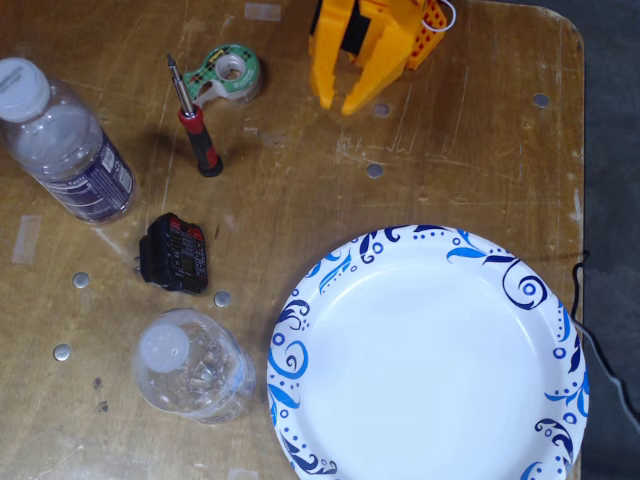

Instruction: Move the bottles to the plate

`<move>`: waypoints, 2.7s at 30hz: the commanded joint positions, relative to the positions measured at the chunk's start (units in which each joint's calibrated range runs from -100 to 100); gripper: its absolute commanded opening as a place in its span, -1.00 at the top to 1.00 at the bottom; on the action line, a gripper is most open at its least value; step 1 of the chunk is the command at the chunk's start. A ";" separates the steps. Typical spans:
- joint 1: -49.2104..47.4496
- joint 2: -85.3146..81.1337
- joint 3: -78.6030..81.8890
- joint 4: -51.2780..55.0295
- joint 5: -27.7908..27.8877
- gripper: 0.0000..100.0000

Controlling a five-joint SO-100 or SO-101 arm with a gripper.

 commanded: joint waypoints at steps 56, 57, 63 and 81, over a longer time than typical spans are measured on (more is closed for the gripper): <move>3.39 93.62 -72.45 -18.01 -4.73 0.20; 3.39 94.71 -73.71 -18.01 -4.73 0.20; 3.61 99.94 -79.66 -18.01 -4.73 0.20; 4.69 105.42 -85.07 -18.01 -4.73 0.21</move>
